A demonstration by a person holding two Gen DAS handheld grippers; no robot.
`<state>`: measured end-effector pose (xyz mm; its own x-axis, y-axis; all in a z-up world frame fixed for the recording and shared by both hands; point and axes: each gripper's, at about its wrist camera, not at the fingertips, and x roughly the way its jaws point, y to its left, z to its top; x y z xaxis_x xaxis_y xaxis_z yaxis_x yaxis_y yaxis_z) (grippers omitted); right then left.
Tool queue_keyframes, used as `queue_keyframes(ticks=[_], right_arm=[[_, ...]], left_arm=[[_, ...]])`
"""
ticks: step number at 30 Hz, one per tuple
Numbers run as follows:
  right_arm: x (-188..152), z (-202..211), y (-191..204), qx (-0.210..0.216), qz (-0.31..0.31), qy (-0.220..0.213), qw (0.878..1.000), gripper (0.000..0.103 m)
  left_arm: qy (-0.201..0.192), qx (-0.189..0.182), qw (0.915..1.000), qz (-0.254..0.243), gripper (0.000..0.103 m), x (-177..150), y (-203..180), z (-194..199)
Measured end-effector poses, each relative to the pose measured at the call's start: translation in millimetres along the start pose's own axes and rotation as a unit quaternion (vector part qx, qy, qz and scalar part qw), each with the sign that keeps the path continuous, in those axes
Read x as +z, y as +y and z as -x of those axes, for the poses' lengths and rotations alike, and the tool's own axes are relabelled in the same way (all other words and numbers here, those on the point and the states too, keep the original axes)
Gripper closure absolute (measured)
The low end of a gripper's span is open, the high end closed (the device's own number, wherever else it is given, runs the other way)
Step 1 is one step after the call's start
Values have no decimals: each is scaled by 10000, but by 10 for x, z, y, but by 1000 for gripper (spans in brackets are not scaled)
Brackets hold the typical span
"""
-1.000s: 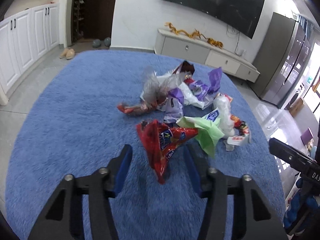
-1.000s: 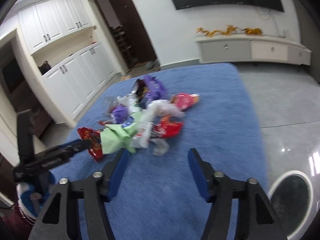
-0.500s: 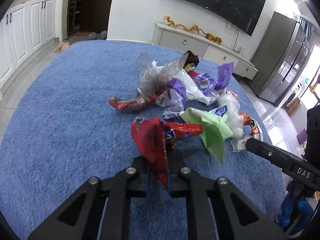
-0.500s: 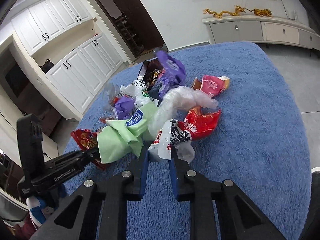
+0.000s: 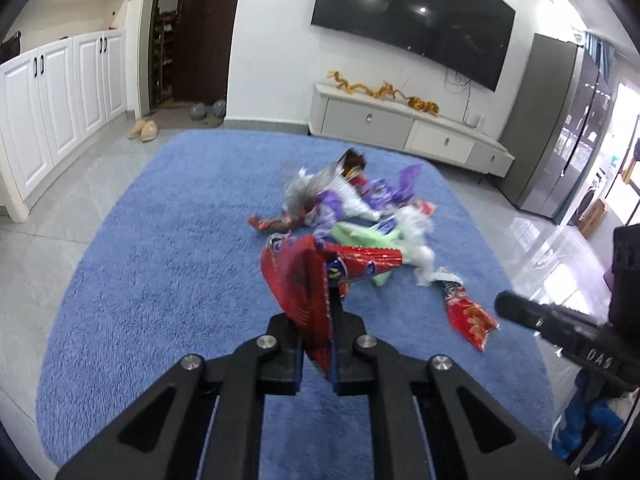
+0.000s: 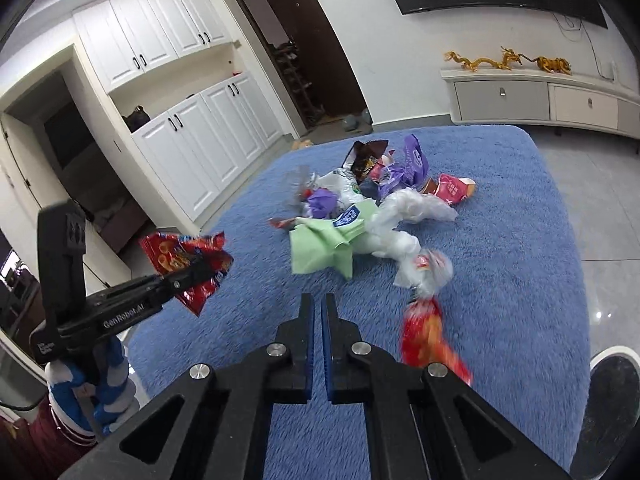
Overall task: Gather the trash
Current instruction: 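Grasp the red chip bag with the left gripper while the right grasps a red snack packet, then carry both wrappers over the trash bin and open both grippers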
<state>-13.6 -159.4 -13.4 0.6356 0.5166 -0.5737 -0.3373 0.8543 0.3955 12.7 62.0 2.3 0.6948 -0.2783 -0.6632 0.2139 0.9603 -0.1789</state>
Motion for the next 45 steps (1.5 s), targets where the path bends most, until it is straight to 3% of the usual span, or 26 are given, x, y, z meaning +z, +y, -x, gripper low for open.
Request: queue_keyframes(ticks=[3, 8, 10, 11, 12, 18, 22, 26, 28, 32, 36, 40, 45], right_arm=[[-10, 143, 46, -29, 13, -67, 10000, 99], [-45, 187, -142, -446, -182, 85, 9988, 96], [-61, 135, -220, -619, -212, 138, 9978, 74], [-71, 99, -254, -691, -236, 155, 9972, 50], [-70, 71, -279, -737, -231, 153, 9969, 41], [-11, -285, -528, -861, -274, 411, 9951, 46], [48, -561, -653, -928, -224, 646, 9933, 57], [49, -673, -697, -817, -193, 800, 9933, 81], [46, -602, -720, -687, -262, 702, 9948, 83], [72, -197, -816, -600, -491, 251, 9967, 84], [21, 455, -1141, -986, -758, -281, 9918, 84], [-213, 1102, -1739, -1756, -1273, -544, 9747, 84], [-681, 1565, -2493, -2435, -2050, -486, 9468, 83]], left_arm=[[-96, -84, 9999, -4, 95, -5, -102, 137], [-94, -162, 9998, -14, 95, -3, -176, 169], [-53, -210, 9998, 8, 95, -8, -184, 125], [-36, -234, 9997, 16, 95, -12, -182, 98], [-21, -257, 9997, 21, 95, -14, -178, 67], [66, -389, 9992, 13, 95, 25, -178, -176], [125, -460, 9988, -76, 95, 63, -228, -330], [148, -526, 9983, -209, 95, 81, -308, -381], [157, -561, 9979, -300, 95, 96, -384, -383], [193, -786, 9956, -471, 95, 140, -648, -377], [271, -1166, 9890, -865, 95, 182, -1165, -434], [528, -1744, 9742, -1334, 94, 174, -1972, -669], [1105, -2301, 9502, -1790, 94, 12, -2961, -1162]])
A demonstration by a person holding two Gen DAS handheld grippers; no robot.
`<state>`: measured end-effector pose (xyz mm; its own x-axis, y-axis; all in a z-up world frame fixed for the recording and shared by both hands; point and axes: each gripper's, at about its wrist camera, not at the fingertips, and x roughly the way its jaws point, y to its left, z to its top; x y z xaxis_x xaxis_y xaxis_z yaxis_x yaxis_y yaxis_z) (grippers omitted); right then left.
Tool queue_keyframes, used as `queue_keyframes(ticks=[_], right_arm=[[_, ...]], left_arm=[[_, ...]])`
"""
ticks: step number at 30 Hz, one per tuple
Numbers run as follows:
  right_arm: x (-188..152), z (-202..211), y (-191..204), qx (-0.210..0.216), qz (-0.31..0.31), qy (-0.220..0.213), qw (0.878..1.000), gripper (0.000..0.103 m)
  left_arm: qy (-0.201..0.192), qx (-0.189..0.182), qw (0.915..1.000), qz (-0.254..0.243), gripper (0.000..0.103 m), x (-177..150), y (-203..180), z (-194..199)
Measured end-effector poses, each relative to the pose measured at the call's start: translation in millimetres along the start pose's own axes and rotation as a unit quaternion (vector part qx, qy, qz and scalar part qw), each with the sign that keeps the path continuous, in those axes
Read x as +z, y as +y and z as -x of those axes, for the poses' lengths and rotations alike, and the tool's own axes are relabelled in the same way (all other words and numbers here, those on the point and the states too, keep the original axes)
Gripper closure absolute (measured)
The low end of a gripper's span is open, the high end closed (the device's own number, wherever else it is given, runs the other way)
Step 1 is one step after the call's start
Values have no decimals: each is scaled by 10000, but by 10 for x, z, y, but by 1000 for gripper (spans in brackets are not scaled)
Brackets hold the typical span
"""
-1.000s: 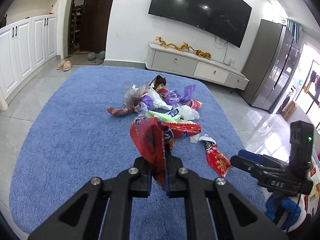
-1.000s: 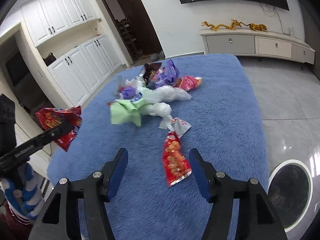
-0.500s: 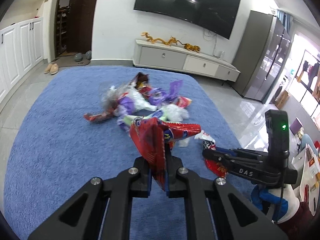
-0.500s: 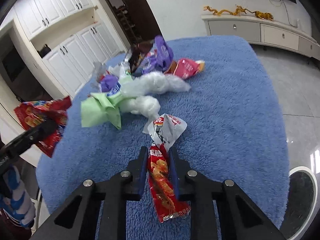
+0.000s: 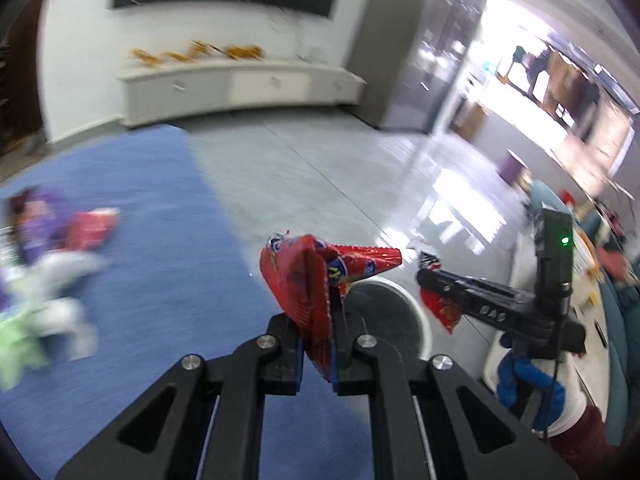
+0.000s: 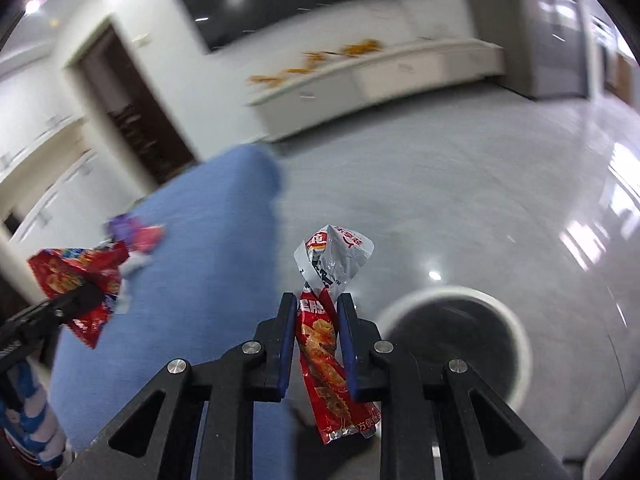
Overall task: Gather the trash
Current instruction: 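Carry both wrappers over the trash bin and open both grippers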
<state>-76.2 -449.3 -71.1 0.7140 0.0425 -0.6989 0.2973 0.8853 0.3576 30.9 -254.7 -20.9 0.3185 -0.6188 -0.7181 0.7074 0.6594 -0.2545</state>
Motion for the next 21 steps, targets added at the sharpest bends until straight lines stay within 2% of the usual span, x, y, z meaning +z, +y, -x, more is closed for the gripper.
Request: queue_keyframes(ticks=[4, 7, 9, 10, 12, 13, 14, 17, 21], right_arm=[[-98, -166, -572, -247, -456, 221, 9984, 81], [-196, -323, -843, -368, -727, 351, 9961, 76], [-254, -367, -1017, -519, -893, 389, 9939, 55], [-269, -386, -1085, -590, -965, 385, 9928, 52], [-288, -408, -1191, -675, -1077, 406, 9911, 51], [-290, -405, -1247, -722, -1125, 426, 9901, 51], [-298, -385, -1292, -769, -1148, 434, 9895, 51], [-309, -287, -1308, -879, -1158, 400, 9886, 51], [-271, -89, -1216, -965, -1082, 243, 9891, 51]], left_arm=[[458, -176, 9984, -278, 93, 98, -408, -646], [805, -364, 9953, -392, 93, 162, -627, -1058], [1063, -556, 9921, -359, 92, 214, -717, -1338], [1142, -629, 9909, -335, 90, 231, -752, -1441], [1234, -769, 9890, -273, 71, 239, -850, -1561], [1235, -835, 9886, -207, 50, 242, -862, -1595], [1222, -895, 9884, -144, 42, 250, -881, -1601], [1170, -1048, 9876, -35, 42, 261, -896, -1563], [711, -847, 9937, -175, 42, 315, -797, -1176]])
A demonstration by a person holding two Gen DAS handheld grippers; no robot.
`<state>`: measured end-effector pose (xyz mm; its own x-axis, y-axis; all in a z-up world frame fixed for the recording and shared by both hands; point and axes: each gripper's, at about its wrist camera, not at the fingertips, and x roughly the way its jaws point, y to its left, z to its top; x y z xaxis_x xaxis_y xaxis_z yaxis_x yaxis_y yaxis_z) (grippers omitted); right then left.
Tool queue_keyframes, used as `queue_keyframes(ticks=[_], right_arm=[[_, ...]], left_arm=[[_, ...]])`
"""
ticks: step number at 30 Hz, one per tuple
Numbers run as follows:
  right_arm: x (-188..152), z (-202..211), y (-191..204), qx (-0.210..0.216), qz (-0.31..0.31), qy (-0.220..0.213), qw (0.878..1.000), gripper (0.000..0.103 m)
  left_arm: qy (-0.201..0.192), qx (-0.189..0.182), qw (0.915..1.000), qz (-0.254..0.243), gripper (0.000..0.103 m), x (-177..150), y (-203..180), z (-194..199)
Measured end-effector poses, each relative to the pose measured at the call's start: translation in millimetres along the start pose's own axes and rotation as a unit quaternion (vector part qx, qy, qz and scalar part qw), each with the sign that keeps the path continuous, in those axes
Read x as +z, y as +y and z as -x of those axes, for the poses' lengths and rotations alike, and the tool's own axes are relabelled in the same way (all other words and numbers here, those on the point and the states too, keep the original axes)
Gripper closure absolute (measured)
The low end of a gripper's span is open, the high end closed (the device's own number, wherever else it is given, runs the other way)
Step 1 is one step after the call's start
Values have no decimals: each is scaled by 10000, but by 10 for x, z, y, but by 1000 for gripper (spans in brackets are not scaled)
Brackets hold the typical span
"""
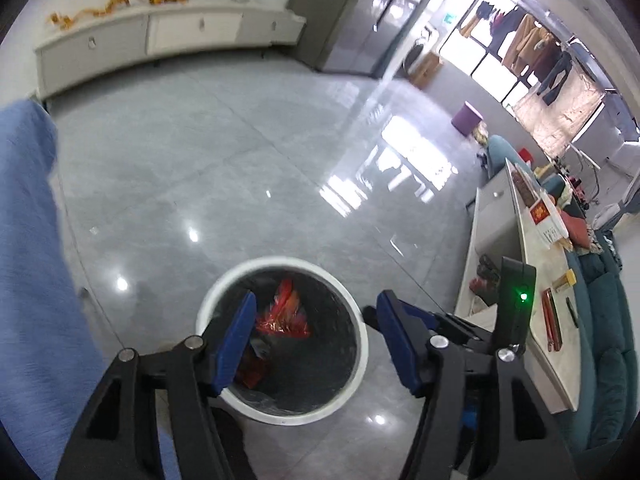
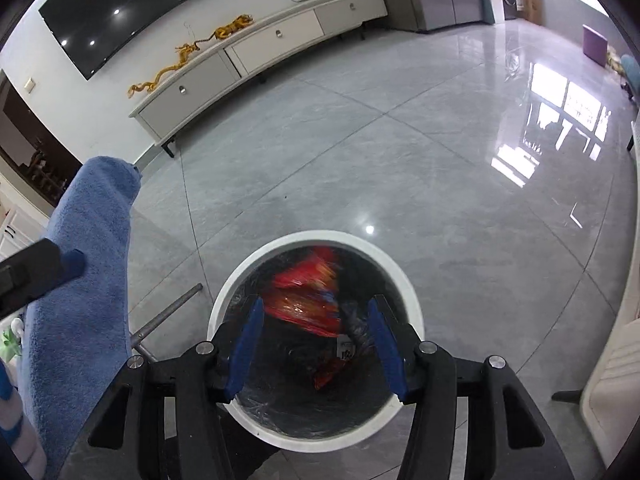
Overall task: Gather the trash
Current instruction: 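Carry both wrappers over the trash bin and open both grippers, then move both open grippers back to the wrapper pile, then grasp the green bag with the left gripper while the right grasps the pink-white packet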
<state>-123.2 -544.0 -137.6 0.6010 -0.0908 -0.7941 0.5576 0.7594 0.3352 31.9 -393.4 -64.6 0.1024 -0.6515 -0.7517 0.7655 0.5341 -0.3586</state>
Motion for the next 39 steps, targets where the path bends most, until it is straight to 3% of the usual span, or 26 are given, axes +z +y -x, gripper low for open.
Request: queue_keyframes(ticks=[4, 9, 14, 20, 25, 32, 39], right_arm=[[68, 215, 281, 126, 316, -223, 9992, 51], [95, 521, 851, 541, 865, -484, 9936, 51], [87, 739, 1579, 1060, 1411, -650, 9822, 51], [3, 744, 2469, 1538, 2066, -587, 9645, 51], [-84, 479, 3123, 1867, 2486, -319, 9499, 51], [-117, -72, 3925, 2097, 2984, 26, 9311, 51], [-6, -731, 4373, 2147, 2899, 269, 9323, 46]], left_arm=[[-517, 365, 9980, 92, 42, -60, 166, 568], [-1156, 904, 9885, 356, 43, -290, 569, 1389], [-1616, 1536, 9712, 840, 43, -722, 1146, 2206], [-1907, 2298, 9427, 1488, 43, -1318, 1902, 2958], [-1765, 2426, 9325, 2010, 48, -1597, 2401, 3018], [-1382, 2092, 9389, 2359, 77, -1568, 2801, 2668], [-1412, 1843, 9459, 2265, 91, -1541, 2916, 2598]])
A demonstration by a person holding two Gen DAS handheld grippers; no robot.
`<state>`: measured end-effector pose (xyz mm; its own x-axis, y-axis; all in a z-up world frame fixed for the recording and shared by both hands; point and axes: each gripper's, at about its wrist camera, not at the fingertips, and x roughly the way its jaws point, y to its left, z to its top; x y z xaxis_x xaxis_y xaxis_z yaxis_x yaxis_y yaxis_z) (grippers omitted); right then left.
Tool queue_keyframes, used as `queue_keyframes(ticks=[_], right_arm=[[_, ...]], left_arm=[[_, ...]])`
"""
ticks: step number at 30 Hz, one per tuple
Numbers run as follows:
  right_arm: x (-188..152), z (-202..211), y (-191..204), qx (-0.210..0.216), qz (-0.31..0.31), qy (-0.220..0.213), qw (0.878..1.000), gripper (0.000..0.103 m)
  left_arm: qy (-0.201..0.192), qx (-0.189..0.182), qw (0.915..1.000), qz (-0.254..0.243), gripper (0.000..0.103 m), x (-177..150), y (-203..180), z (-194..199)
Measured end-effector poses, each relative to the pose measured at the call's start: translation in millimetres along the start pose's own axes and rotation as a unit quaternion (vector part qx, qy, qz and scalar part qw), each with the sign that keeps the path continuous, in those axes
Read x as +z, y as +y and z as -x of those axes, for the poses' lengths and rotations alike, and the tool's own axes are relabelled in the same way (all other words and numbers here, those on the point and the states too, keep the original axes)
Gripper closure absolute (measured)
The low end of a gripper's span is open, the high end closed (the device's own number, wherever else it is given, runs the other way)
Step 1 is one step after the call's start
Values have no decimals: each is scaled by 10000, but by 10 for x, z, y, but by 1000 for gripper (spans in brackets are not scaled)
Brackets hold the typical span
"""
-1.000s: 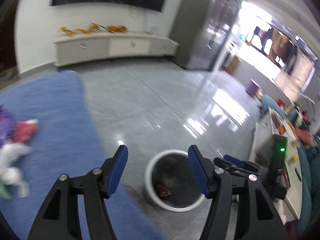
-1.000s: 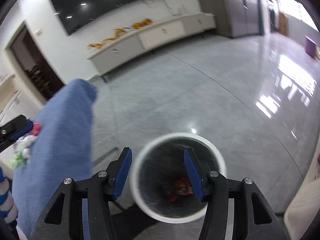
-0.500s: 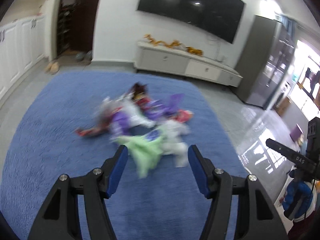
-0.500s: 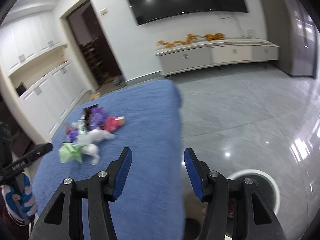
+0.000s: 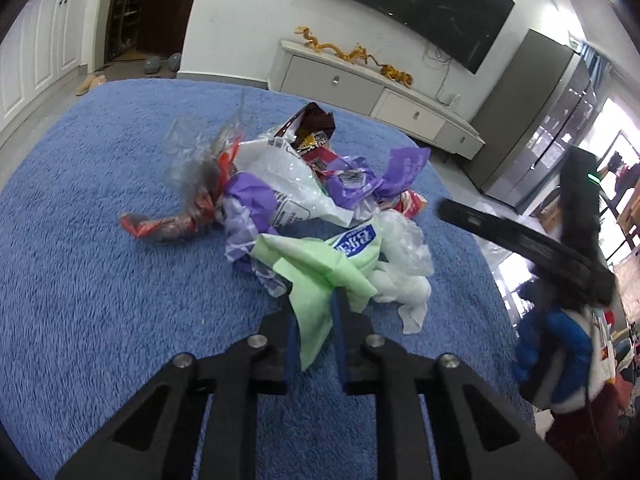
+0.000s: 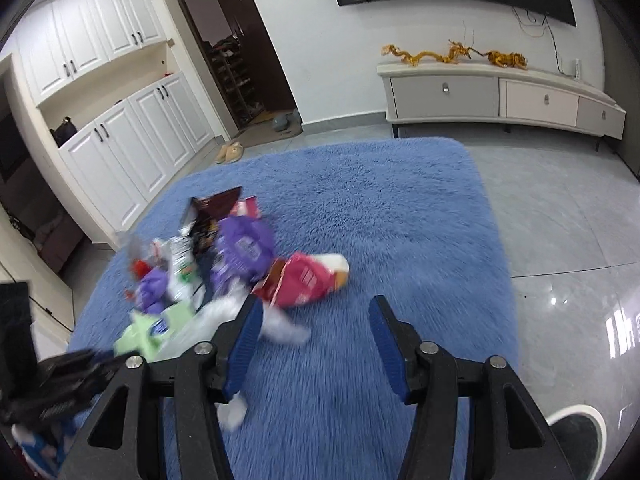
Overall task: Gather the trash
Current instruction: 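Grasp the green bag with the left gripper while the right grasps the pink-white packet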
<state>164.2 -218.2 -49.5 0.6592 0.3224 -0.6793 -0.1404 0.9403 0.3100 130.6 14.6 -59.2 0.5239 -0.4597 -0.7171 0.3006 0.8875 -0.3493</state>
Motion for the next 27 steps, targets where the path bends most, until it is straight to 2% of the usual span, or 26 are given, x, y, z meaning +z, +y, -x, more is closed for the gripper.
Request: queue_keyframes(ticks=[5, 6, 9, 15, 20, 27], right_arm=[[57, -264, -61, 134, -139, 99, 9998, 45], [53, -307, -57, 179, -146, 144, 9996, 53], [13, -244, -19, 176, -59, 89, 9998, 59], [-85, 172, -92, 3, -73, -225, 9997, 60], [-186, 649, -125, 25, -127, -523, 9986, 60], [-319, 1276, -200, 71, -224, -926, 9954, 60]], left_arm=[[-86, -243, 9996, -63, 99, -29, -5, 58], [-100, -276, 9995, -86, 99, -45, -14, 85], [-175, -349, 9990, -198, 102, -102, -92, 193], [-353, -437, 9979, -310, 102, -231, -194, 505], [-535, -400, 9968, -439, 102, -344, -360, 811], [-717, -441, 9940, -701, 102, -374, -813, 1108]])
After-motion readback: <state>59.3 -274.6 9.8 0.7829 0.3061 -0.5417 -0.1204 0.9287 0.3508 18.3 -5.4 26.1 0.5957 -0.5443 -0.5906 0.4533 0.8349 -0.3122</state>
